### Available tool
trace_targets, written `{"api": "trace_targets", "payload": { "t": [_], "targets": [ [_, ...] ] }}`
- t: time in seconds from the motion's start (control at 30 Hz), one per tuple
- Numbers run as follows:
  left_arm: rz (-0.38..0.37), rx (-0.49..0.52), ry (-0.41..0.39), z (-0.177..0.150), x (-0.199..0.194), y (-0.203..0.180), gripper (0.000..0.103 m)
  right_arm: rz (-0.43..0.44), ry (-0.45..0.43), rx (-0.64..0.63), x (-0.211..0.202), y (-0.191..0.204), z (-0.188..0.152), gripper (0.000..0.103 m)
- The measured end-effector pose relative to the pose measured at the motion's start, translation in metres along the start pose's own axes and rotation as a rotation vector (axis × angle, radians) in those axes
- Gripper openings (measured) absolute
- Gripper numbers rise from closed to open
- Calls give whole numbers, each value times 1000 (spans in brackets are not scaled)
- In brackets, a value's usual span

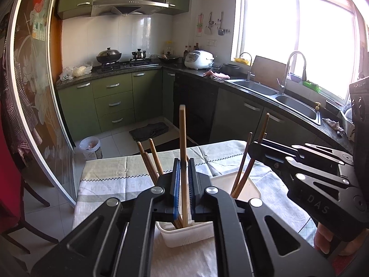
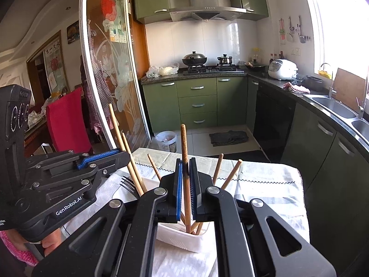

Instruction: Organize utensils

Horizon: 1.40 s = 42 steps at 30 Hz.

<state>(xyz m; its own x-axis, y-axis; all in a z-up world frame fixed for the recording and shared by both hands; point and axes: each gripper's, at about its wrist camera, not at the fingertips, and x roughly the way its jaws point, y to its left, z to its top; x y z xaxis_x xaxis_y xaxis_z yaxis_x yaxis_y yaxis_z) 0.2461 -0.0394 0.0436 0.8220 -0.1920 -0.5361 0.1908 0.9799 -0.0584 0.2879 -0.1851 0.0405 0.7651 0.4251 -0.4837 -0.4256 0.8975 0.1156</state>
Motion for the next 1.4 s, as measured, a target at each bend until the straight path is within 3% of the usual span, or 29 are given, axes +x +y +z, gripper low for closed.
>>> {"api": "trace_targets", "payload": {
  "t": [0.1, 0.2, 0.27, 0.4, 0.47, 0.57, 0.7, 0.73, 0.8, 0.93, 1.23, 1.4],
  "targets": [
    [0, -15, -7, -2, -3, 2, 34, -2, -14, 2, -7, 1, -2, 12],
    [-6, -21, -27, 1, -14, 2, 41, 8, -42, 6, -26, 4, -3, 13],
    [-17, -39, -60, 5, -31, 5, 45, 17, -71, 3, -44, 4, -4, 20],
    [-24, -64, -163, 7, -80, 5, 65, 28, -126, -9, -86, 10, -10, 23],
    [-21, -69, -204, 1, -104, 5, 71, 35, -152, -3, -108, 10, -18, 31],
    [3, -67, -239, -16, -131, 3, 78, 31, -176, 12, -136, 6, -35, 36],
    [26, -61, -256, -46, -156, 0, 95, 28, -201, 46, -174, 2, -69, 55],
    [42, -57, -262, -56, -162, -1, 96, 25, -206, 56, -183, 3, -80, 58],
    [70, -49, -261, -76, -168, -5, 96, 19, -208, 70, -198, 4, -102, 74],
    [72, -26, -189, -112, -171, -14, 96, 0, -220, 95, -224, 11, -147, 97],
    [118, -73, -204, -158, -199, -26, 96, -154, -279, -15, -257, 62, -207, 99],
    [130, -70, -198, -170, -205, -30, 96, -187, -259, -2, -248, 66, -203, 99]
  ]
}}
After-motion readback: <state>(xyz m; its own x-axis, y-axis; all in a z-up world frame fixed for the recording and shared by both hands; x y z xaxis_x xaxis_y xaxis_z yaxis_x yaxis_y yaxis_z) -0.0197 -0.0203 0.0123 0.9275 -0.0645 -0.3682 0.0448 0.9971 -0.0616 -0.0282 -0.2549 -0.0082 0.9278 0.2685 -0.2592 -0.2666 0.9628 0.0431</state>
